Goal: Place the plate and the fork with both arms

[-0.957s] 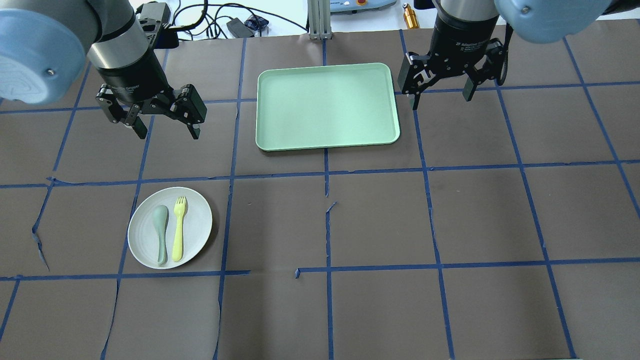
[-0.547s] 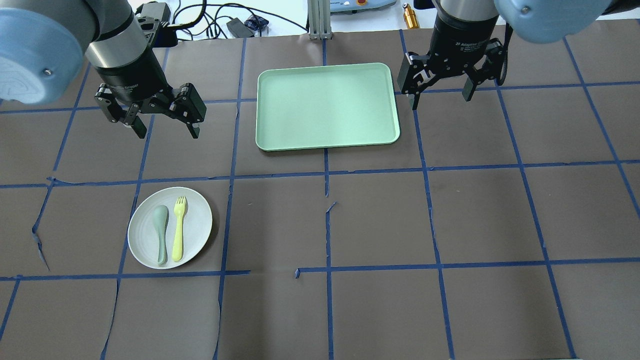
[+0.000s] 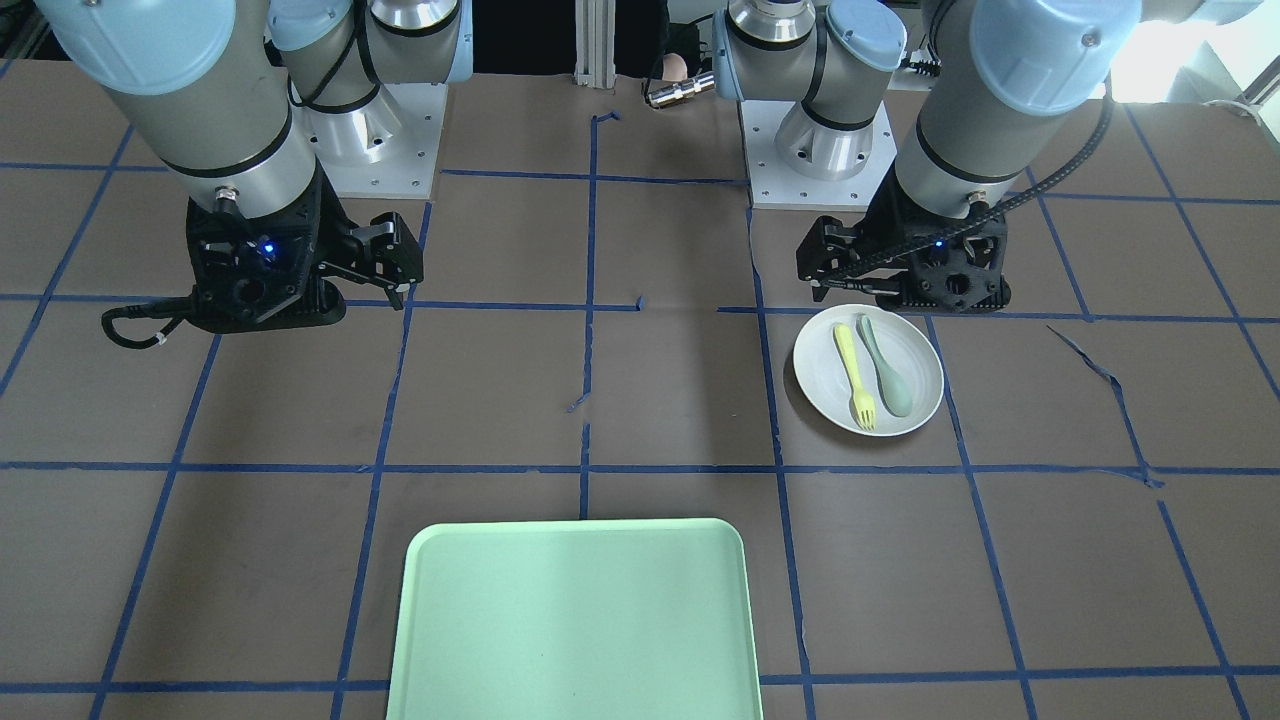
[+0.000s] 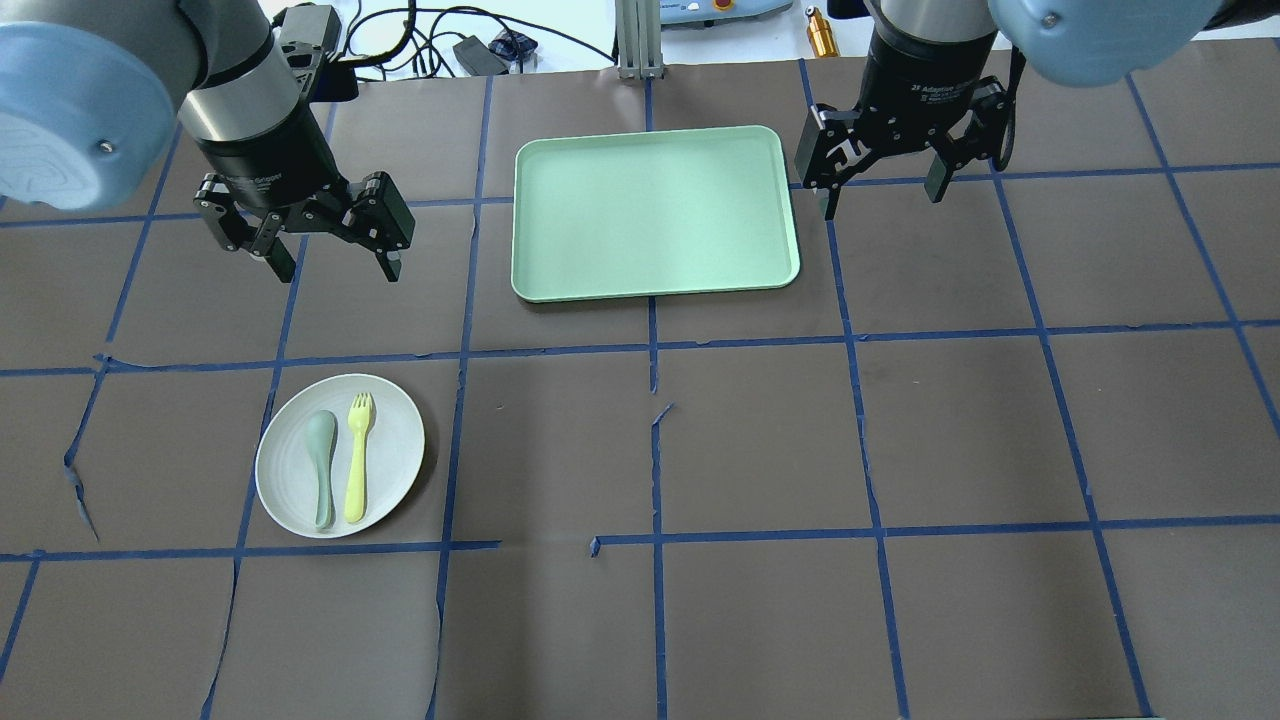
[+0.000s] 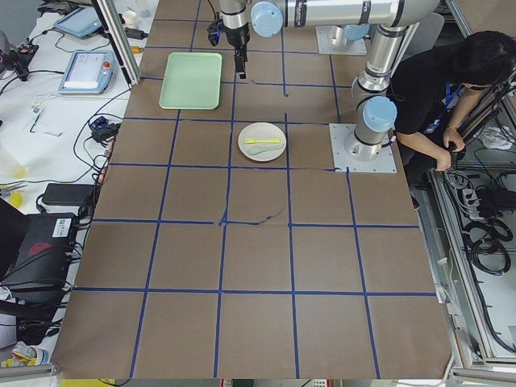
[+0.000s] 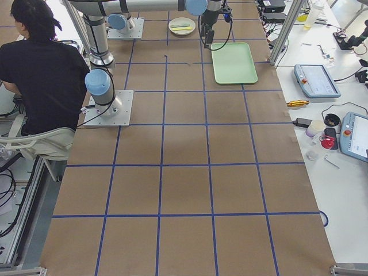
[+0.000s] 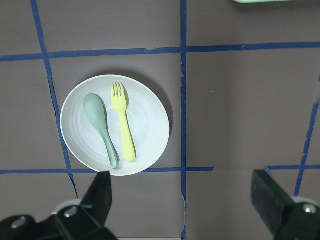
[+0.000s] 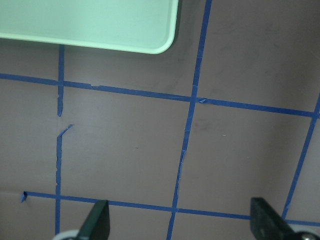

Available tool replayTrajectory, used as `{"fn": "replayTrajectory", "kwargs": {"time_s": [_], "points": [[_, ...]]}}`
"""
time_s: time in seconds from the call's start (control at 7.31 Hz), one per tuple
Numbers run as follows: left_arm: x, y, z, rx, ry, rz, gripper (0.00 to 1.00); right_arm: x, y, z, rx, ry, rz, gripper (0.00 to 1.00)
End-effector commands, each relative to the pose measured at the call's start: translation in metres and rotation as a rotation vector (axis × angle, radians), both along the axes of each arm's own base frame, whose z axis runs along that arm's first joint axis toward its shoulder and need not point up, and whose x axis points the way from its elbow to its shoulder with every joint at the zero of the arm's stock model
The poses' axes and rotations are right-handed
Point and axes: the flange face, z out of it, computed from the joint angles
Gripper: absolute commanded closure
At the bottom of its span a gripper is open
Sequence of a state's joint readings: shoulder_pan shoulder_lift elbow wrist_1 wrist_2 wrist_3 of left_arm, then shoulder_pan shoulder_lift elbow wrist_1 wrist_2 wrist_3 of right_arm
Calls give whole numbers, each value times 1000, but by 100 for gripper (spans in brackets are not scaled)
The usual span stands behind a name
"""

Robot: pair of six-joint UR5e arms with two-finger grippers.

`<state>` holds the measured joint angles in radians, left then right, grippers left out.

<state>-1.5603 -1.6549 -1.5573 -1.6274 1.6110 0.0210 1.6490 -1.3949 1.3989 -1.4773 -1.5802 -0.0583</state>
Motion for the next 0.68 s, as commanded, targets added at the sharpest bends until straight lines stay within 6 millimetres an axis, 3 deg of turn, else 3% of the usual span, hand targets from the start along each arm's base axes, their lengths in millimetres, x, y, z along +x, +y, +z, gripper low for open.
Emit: {"fn": "replayTrajectory", "kwargs": {"time_s": [0.0, 0.55], "points": [[2, 4, -8, 16, 3, -6, 0, 0, 0, 0, 1, 1, 0, 0], [11, 4, -13, 25, 6, 20, 0, 0, 0, -1, 2, 2, 0, 0]]}}
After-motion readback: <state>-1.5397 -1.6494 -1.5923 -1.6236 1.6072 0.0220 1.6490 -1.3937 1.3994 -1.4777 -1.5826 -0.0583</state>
